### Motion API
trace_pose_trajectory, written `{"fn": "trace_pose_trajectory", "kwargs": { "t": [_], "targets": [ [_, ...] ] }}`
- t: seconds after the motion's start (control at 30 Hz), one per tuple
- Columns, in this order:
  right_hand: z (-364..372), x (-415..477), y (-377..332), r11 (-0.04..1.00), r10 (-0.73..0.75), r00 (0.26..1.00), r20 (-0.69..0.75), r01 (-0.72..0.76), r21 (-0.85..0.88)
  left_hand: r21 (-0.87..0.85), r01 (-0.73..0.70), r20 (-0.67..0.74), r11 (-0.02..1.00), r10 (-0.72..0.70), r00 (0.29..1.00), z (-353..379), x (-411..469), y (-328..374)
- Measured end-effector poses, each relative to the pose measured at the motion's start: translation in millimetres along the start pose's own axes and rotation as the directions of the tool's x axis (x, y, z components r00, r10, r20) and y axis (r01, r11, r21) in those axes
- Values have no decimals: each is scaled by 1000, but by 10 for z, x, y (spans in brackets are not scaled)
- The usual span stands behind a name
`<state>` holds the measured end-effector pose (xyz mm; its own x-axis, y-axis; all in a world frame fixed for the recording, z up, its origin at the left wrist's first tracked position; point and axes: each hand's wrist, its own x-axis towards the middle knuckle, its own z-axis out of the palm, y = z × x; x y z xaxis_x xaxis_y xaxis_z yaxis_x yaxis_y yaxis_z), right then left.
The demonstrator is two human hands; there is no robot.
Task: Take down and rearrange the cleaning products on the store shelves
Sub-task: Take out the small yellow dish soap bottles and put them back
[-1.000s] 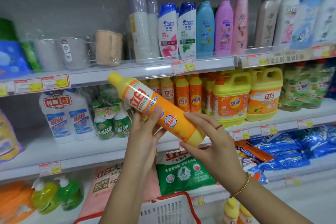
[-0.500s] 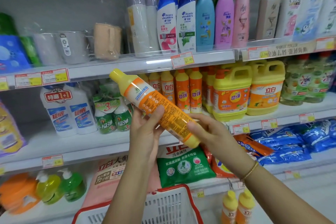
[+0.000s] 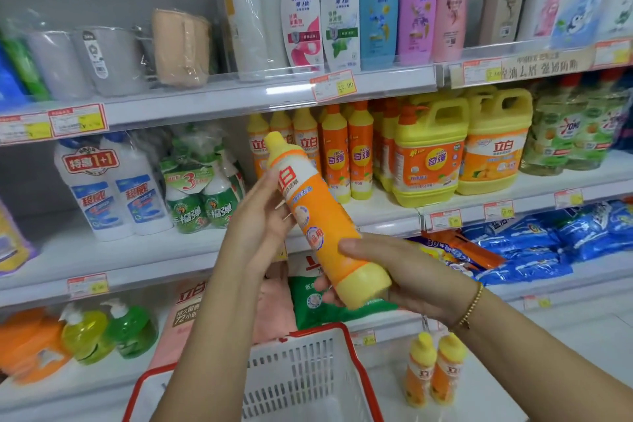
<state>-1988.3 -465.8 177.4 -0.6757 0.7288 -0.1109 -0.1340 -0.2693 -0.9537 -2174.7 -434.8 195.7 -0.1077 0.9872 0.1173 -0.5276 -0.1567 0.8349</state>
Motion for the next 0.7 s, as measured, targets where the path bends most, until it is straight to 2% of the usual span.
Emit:
{"fn": "trace_pose_trajectory", "kwargs": {
  "t": [0.03, 0.1, 0.17, 0.27, 0.33, 0.43, 0.5, 0.57, 0.63, 0.7],
  "targets": [
    [-29, -18, 3, 984, 69, 992, 109, -86, 157, -46, 41, 3, 998, -41, 999, -27, 45, -13],
    [-88, -45, -8, 920, 142, 944, 298, -237, 313, -113, 110, 11, 987, -110, 994, -63, 101, -83],
    [-165, -46, -18, 888, 138, 905, 404, -293, 354, -137, 171, 13, 976, -171, 985, -72, 118, -174],
    [-328, -47, -9, 846, 157, 872, 463, -360, 393, -166, 240, -26, 956, -247, 969, -53, 156, -313],
    [-441, -71, -11, 857, 219, 887, 407, -374, 354, -165, 234, -46, 958, -244, 969, -31, 191, -390],
    [-642, -41, -31, 913, 326, 938, 114, -344, 220, -155, 168, -61, 973, -179, 982, -39, 256, -502],
    [-831, 21, -11, 951, 305, 951, -55, -301, 74, -107, 115, -45, 988, -120, 992, -44, 312, -574],
    [-1036, 54, 51, 946, 280, 951, -130, -296, -128, 22, 53, 6, 998, -53, 999, -3, 329, -651],
    [-1269, 49, 191, 905, 287, 947, -147, -318, -284, 224, 7, 74, 975, -25, 997, 58, 336, -791],
    [-1506, 43, 402, 887, 285, 939, -193, -335, -319, 386, 15, 110, 922, -62, 992, 112, 338, -1012]
  ]
}}
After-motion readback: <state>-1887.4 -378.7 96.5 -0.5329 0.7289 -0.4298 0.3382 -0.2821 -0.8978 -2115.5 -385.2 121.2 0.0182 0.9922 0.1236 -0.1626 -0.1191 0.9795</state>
